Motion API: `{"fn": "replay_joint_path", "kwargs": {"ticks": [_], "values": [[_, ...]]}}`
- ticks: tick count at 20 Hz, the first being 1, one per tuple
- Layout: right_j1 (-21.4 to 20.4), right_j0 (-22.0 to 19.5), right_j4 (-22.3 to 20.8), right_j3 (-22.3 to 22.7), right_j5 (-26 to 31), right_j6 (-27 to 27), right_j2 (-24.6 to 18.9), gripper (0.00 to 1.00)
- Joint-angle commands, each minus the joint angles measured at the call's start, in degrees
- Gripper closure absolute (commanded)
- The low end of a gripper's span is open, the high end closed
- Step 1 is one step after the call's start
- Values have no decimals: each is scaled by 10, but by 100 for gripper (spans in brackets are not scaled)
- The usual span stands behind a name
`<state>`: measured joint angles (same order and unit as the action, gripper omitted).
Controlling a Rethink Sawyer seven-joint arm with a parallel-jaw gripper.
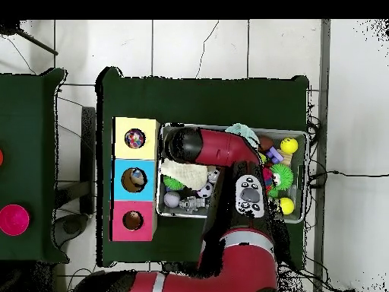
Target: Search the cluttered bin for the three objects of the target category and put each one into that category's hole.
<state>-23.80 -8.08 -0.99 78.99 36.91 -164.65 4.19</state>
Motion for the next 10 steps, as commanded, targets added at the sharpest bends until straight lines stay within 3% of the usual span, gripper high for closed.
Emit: {"fn": "replay_joint_path", "kwargs": {"ticks": [1, 7, 10], "values": [[13, 10, -24, -2, 81, 46, -27, 100], [3, 11, -18, -24, 122, 41, -21, 100], [-9, 5, -21, -24, 115, 40, -14, 100]]}}
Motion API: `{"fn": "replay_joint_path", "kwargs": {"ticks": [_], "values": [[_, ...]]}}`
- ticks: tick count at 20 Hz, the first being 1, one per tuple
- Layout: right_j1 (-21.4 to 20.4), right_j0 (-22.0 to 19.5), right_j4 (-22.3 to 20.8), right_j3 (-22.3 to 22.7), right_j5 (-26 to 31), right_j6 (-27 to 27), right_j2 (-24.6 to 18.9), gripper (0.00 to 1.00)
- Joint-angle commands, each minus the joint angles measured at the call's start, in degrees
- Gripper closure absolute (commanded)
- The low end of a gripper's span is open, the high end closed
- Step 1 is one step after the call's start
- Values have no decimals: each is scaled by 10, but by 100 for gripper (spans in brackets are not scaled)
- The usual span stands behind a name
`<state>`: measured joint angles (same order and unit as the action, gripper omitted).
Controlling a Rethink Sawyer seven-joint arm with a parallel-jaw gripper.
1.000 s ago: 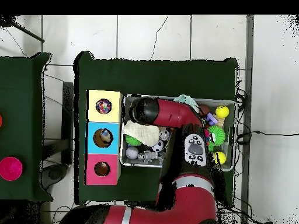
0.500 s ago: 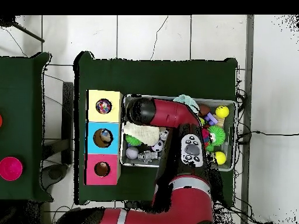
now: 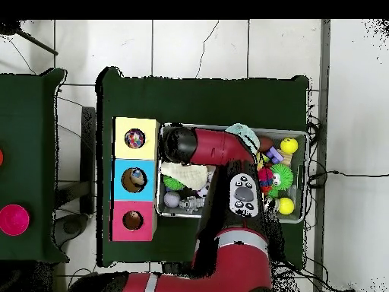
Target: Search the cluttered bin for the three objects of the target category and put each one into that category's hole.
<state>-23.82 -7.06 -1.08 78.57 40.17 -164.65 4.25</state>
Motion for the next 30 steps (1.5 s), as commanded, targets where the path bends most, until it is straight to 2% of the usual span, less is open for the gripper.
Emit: {"fn": "replay_joint_path", "kwargs": {"ticks": [1, 3, 5, 13, 18, 23, 26, 30], "values": [[-2, -14, -16, -18, 76, 45, -24, 100], [7, -22, -18, -12, 56, 50, -30, 100], [0, -23, -23, -3, 53, 54, -27, 100], [-82, -47, -13, -9, 166, 99, -35, 100], [-116, -42, -41, -90, 271, 115, -17, 100], [-129, -56, -43, -130, 290, 120, -37, 100], [-143, -51, -43, -176, 367, 105, -37, 100], [-157, -53, -43, -232, 435, 106, -44, 100]]}}
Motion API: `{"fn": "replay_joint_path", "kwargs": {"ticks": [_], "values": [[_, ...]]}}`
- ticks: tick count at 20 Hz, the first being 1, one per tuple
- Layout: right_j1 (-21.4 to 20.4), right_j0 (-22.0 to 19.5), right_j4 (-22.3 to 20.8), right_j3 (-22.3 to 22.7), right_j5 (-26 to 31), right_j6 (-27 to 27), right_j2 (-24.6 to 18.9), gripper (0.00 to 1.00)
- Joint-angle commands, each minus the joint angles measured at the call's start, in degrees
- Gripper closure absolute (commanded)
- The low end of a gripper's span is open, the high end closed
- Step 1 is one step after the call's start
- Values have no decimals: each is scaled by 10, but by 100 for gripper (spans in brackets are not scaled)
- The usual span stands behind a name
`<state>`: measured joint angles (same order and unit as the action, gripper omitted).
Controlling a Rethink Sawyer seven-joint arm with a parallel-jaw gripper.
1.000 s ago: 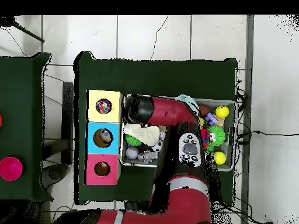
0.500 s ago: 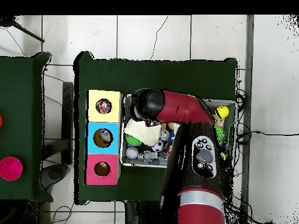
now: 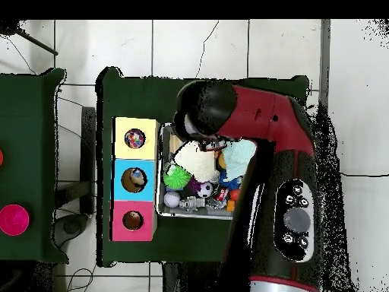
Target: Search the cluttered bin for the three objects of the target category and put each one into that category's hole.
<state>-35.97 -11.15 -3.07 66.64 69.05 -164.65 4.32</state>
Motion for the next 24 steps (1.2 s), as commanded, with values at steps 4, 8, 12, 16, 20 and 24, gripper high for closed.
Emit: {"fn": "replay_joint_path", "kwargs": {"ticks": [4, 8, 12, 16, 20, 24], "values": [[-43, -18, -23, -167, 209, 119, -52, 100], [-38, -34, -17, -243, 305, 134, -67, 100], [-33, -50, -13, -315, 405, 146, -85, 100], [-43, -71, -6, -346, 455, 152, -101, 100], [-74, -81, -11, -298, 419, 167, -91, 100], [-102, -79, -10, -221, 356, 168, -82, 100]]}}
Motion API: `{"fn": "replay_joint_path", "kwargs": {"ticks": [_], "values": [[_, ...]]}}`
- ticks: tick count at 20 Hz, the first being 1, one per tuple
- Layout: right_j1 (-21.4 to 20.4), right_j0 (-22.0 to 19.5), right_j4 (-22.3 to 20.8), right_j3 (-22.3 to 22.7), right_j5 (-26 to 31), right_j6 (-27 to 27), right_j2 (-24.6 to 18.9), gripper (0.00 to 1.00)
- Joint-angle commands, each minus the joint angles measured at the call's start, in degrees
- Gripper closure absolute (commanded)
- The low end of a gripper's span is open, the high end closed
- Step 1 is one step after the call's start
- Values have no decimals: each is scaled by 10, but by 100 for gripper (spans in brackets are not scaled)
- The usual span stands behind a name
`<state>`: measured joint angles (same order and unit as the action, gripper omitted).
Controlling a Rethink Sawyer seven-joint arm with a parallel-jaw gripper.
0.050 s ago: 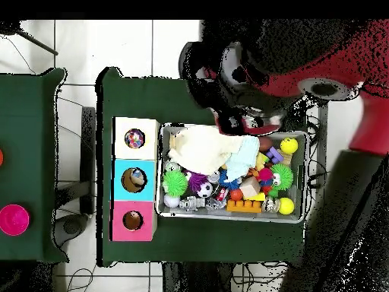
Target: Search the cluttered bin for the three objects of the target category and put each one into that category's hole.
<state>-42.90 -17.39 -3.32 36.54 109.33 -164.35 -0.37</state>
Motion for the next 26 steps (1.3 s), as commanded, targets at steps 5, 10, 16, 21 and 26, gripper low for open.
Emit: {"fn": "replay_joint_path", "kwargs": {"ticks": [5, 10, 16, 21, 26], "values": [[-25, -14, -17, 107, -94, 165, -39, 100], [-24, -10, -15, 143, -140, 166, -40, 100], [-13, -4, -27, 168, -199, 183, -43, 100], [-4, -1, -39, 199, -248, 204, -49, 100], [9, 2, -38, 243, -313, 177, -47, 100]]}}
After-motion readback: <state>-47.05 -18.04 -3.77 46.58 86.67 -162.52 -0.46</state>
